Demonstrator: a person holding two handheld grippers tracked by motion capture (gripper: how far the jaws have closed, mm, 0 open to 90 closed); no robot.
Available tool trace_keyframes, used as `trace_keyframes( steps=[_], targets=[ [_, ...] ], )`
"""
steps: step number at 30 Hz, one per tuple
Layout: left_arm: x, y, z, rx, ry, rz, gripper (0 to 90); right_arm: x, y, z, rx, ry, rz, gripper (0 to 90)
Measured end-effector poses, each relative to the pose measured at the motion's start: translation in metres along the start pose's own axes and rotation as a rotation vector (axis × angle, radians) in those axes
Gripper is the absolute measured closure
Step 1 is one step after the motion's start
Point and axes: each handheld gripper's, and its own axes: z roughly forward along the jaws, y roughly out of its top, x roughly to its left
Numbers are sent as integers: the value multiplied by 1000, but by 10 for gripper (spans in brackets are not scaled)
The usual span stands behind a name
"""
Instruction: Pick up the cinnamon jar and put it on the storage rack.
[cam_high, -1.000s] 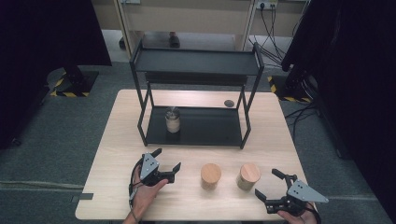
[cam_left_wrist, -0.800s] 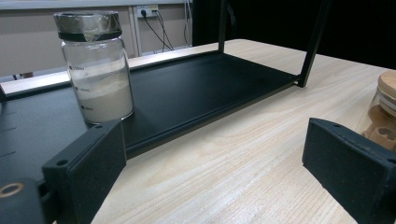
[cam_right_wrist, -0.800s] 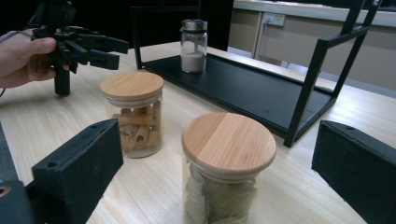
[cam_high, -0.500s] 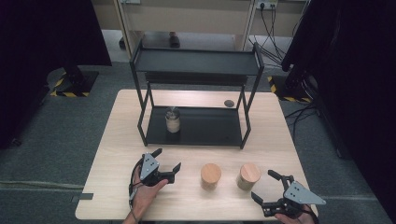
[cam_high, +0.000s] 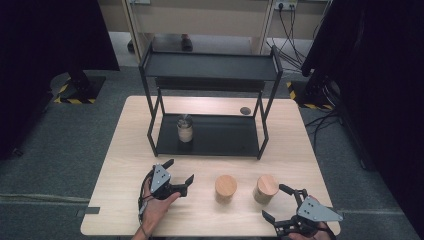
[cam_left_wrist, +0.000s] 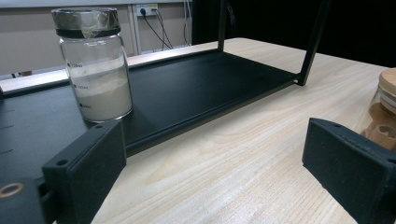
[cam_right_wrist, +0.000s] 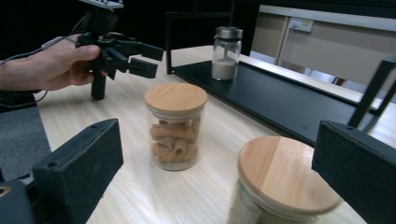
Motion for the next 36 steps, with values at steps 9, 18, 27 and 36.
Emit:
trace_keyframes(
  steps=[9, 18, 27, 36],
  targets=[
    [0, 0, 0, 1, -5, 4, 58, 3, 6, 8, 0, 38, -12, 23],
    [0, 0, 0, -1, -2, 4, 58, 6, 12, 15, 5, 73, -31, 23],
    [0, 0, -1, -2, -4, 9, 58, 10, 20, 31, 16, 113, -29, 24],
    [1, 1, -2, -10, 4, 10, 58, 19, 29, 56, 50, 123, -18, 26]
  ],
)
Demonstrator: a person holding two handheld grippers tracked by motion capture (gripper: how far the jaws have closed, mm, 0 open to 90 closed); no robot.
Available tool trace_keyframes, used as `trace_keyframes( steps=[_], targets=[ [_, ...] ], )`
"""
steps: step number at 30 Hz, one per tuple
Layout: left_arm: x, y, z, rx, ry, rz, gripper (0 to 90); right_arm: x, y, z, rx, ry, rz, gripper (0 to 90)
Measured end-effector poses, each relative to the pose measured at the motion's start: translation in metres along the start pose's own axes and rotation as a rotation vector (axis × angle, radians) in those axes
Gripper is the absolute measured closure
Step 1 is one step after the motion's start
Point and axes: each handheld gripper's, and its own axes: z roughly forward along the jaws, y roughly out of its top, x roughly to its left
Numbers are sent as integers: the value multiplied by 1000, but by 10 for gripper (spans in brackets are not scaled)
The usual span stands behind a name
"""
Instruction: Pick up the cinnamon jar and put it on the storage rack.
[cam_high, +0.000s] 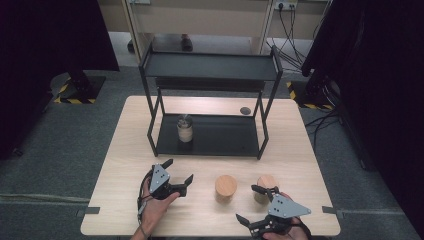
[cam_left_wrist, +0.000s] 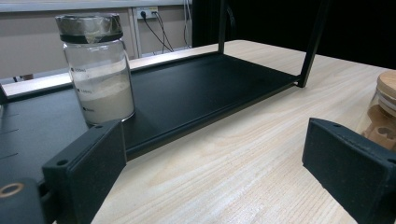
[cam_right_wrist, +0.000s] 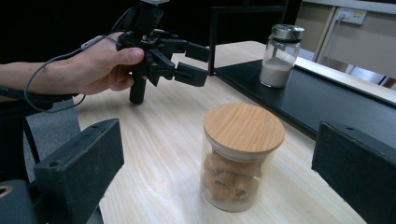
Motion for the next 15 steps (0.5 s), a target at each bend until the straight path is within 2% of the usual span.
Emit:
trace_keyframes(
  steps=[6, 15],
  targets=[
    [0, 0, 0, 1, -3, 4, 58, 4, 3, 12, 20, -33, 37, 26],
    [0, 0, 0, -2, -5, 5, 58, 9, 7, 27, 58, -62, 45, 26]
  ],
)
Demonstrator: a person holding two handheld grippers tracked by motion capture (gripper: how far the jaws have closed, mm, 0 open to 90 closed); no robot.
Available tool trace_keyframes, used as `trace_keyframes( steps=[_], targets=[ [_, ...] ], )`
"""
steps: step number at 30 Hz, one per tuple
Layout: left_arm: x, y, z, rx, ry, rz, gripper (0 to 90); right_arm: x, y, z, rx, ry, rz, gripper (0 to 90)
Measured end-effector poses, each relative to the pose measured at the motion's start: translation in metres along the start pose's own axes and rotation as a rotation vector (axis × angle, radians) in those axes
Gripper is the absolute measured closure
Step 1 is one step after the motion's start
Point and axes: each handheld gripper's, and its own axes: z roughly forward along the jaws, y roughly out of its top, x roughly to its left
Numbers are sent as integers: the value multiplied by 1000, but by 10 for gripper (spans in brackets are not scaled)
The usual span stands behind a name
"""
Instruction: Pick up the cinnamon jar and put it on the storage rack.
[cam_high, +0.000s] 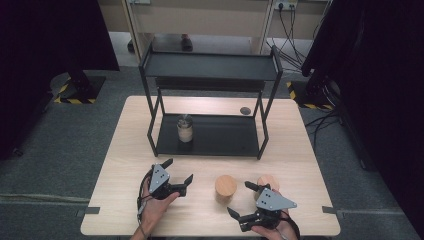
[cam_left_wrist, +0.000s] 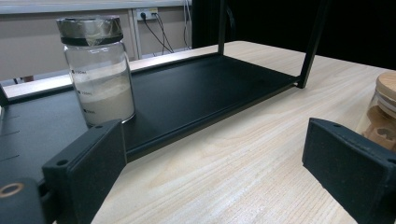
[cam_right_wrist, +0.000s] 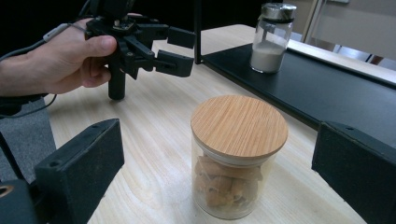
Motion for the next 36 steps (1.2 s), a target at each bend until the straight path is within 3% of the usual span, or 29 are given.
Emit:
trace_keyframes(
  steps=[10, 22, 36],
  targets=[
    [-1, 0, 1, 1, -5, 0, 58, 7, 3, 21, 33, -26, -6, 27],
    [-2, 0, 1, 2, -15, 4, 58, 21, 1, 41, 67, -119, 4, 37],
    [-2, 1, 1, 0, -22, 7, 58, 23, 2, 57, 102, -146, 39, 132]
  ],
)
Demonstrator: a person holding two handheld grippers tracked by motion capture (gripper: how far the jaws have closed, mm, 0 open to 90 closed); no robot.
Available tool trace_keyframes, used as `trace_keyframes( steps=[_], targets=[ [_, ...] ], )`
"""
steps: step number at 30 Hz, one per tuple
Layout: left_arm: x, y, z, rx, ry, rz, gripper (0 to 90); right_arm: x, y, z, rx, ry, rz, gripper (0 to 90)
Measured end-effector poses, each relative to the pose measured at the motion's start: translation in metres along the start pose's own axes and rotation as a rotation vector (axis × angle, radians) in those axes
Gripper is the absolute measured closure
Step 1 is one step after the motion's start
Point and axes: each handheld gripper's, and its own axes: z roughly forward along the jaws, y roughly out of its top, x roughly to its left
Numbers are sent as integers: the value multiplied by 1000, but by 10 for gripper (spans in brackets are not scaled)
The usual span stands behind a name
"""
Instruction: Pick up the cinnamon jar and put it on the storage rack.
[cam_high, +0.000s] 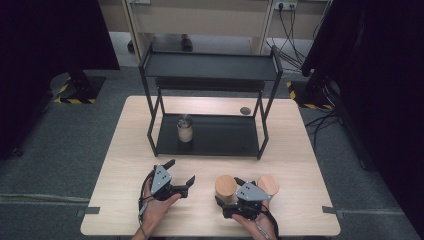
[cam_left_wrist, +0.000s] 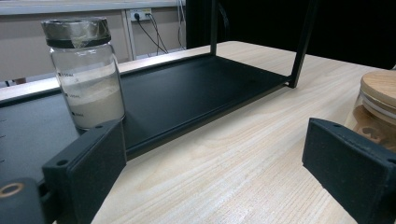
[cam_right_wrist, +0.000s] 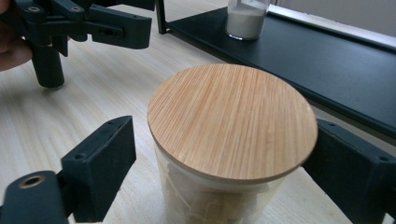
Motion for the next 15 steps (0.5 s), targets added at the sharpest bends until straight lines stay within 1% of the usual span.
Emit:
trace_keyframes(
  steps=[3, 5, 7, 10, 15],
  targets=[
    [0, 0, 0, -1, 0, 0, 58, 0, 1, 3, 10, 4, 0, 176],
    [0, 0, 0, -3, -1, 1, 59, 3, 0, 4, 10, -11, -7, 212],
    [0, 0, 0, -3, -2, 2, 59, 1, 0, 4, 12, -11, 13, 244],
    [0, 0, 0, -1, -4, 4, 60, 0, 2, 5, 20, -9, 26, 251],
    [0, 1, 0, -2, -6, 4, 64, -1, 0, 6, 19, -4, 36, 257]
  ],
)
